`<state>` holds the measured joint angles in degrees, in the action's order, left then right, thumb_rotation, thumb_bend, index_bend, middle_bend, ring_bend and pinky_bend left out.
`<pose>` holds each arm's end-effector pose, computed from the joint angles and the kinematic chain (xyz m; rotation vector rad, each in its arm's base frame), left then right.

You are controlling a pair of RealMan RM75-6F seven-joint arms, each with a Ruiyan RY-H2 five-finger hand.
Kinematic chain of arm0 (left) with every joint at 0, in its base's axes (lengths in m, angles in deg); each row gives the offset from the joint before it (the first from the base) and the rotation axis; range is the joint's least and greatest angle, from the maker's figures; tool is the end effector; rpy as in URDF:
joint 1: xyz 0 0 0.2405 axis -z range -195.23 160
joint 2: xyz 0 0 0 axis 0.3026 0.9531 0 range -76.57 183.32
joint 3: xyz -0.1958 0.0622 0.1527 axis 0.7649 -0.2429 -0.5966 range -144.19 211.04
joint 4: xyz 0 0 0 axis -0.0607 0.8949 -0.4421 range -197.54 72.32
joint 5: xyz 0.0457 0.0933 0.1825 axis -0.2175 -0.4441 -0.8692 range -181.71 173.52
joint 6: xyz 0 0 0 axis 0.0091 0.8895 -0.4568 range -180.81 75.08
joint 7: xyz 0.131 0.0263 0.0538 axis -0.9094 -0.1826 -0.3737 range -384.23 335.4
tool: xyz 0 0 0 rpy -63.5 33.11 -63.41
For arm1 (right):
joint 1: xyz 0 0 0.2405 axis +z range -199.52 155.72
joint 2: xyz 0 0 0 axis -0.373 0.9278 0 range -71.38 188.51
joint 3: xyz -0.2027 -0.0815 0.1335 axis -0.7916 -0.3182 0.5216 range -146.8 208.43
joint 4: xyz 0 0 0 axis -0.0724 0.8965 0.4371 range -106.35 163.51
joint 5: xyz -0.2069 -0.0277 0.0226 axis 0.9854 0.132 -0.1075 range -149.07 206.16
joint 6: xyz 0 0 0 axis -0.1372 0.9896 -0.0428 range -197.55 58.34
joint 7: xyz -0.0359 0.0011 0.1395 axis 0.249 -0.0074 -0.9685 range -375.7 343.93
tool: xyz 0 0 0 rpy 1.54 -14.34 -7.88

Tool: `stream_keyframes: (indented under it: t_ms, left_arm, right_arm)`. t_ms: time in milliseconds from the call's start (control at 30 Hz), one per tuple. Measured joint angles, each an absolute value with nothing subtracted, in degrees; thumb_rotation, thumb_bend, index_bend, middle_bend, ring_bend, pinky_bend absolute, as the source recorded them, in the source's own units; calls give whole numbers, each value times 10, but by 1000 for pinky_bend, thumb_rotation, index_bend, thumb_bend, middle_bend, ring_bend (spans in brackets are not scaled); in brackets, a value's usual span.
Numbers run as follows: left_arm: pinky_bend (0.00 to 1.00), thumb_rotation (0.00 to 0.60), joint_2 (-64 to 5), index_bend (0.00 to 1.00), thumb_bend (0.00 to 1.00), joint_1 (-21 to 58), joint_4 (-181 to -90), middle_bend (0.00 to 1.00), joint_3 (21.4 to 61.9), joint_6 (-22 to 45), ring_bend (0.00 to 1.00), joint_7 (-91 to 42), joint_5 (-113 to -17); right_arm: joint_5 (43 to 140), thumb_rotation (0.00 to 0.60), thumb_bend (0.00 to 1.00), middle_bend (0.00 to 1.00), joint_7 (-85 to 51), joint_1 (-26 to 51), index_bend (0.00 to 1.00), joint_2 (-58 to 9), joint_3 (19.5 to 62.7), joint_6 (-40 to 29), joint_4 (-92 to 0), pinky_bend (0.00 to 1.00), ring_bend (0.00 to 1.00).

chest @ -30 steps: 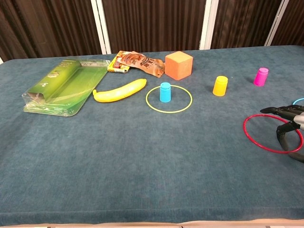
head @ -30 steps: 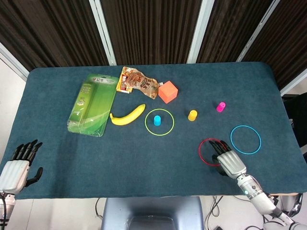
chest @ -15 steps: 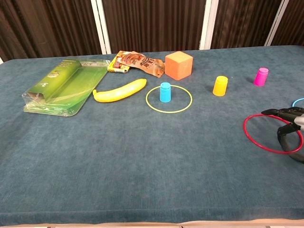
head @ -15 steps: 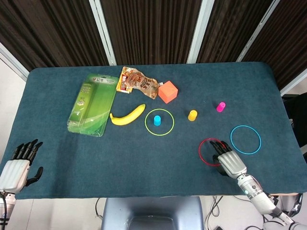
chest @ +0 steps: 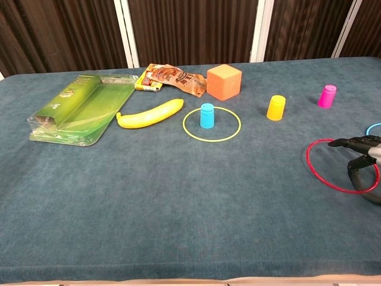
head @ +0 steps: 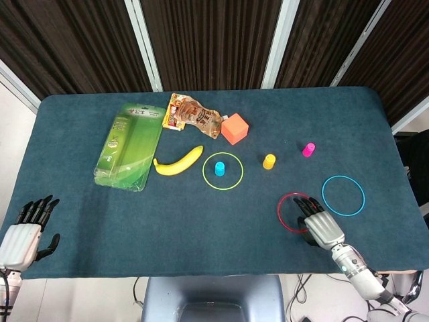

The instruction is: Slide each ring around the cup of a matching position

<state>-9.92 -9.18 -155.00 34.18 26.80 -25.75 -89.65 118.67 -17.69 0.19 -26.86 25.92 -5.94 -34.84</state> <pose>-0.3102 0.1920 0.1468 -1.4976 -0.9328 -0.8370 -0.3279 -0.2493 0.0163 1.9200 -0.8862 0.6785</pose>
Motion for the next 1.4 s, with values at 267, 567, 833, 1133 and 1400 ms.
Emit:
stream_keyframes:
  t_ms: [267,567,833,1133,1400]
  left_arm:
    - [16,600,-100,0,440,-93,-1553,0,341,270,0,-261,-898]
    - [17,600,-99,0,439,-94,-1550,0,340,271,0,-255,-900]
    - [17,600,-98,0,441,-92,-1552,0,343,269,0,-254,-897]
    - [17,600,-100,0,440,-93,-1551,0,342,270,0,-255,-897]
    - [17,600,-100,0,440,-92,-1552,0,342,268,0,-259,-896]
  right_arm:
    - [1191,600,503,146,-186,1,856,-271,264,-49,-346,0,0]
    - [1191,600,513,146,-195,0,885,-276,270,-40,-341,0,0]
    - [1200,600,536,147,-200,1,908,-281,280,-15,-335,0,0]
    - [1217,600,539,153,-201,10,922,-279,301,30,-344,0,0]
    - [1228,600,539,157,-166,43,924,-268,339,51,-374,0,0]
